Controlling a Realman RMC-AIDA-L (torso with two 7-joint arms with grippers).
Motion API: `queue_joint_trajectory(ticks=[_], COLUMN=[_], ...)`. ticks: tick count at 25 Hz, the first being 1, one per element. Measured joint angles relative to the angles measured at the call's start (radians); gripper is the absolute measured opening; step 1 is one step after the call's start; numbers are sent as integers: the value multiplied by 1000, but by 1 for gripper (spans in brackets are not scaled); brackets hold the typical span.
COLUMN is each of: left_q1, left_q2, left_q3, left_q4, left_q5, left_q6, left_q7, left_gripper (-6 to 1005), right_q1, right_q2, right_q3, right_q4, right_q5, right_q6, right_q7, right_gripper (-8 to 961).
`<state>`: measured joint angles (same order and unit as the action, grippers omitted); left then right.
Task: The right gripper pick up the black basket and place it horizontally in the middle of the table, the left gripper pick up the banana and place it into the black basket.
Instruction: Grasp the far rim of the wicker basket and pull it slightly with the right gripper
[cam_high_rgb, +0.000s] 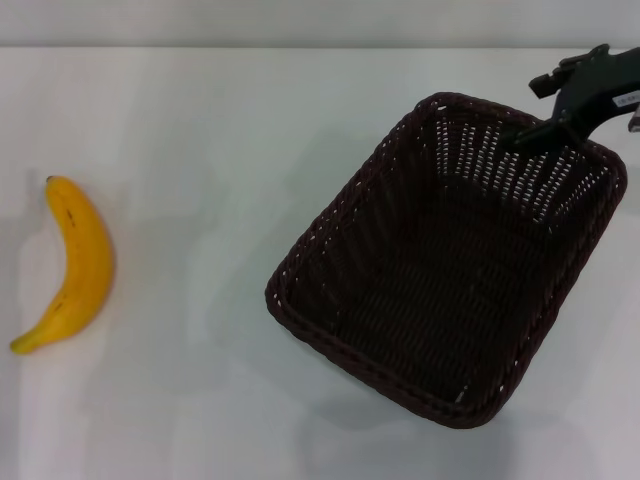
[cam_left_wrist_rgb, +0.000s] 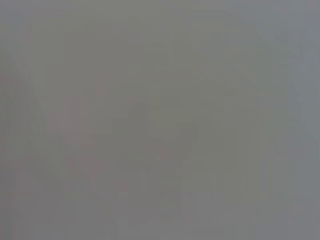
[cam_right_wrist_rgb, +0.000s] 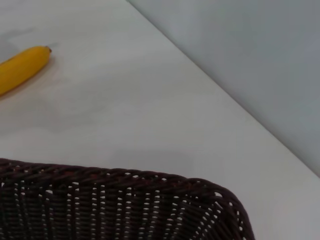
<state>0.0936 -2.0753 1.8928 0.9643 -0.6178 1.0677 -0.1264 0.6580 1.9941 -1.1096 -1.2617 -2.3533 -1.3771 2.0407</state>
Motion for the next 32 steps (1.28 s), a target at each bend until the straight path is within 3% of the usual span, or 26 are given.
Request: queue_joint_trajectory(ticks=[9, 19, 32], left_q1=[13, 30, 43], left_q2=[0, -1, 0], left_q3=[1, 2, 11], left_q4=[-1, -1, -1], left_q5=[6, 36, 38], left_q6=[0, 6, 10], left_q7=[-2, -30, -30], left_gripper=[880, 880, 879], right_q1=[53, 151, 180], right_q2=[-1, -15, 1], right_q3=[-5, -6, -5], right_q4=[87, 236, 326], right_q5=[0, -17, -101], right_q6=[48, 96, 177], right_q7=[-35, -71, -79], right_gripper=[804, 782, 753])
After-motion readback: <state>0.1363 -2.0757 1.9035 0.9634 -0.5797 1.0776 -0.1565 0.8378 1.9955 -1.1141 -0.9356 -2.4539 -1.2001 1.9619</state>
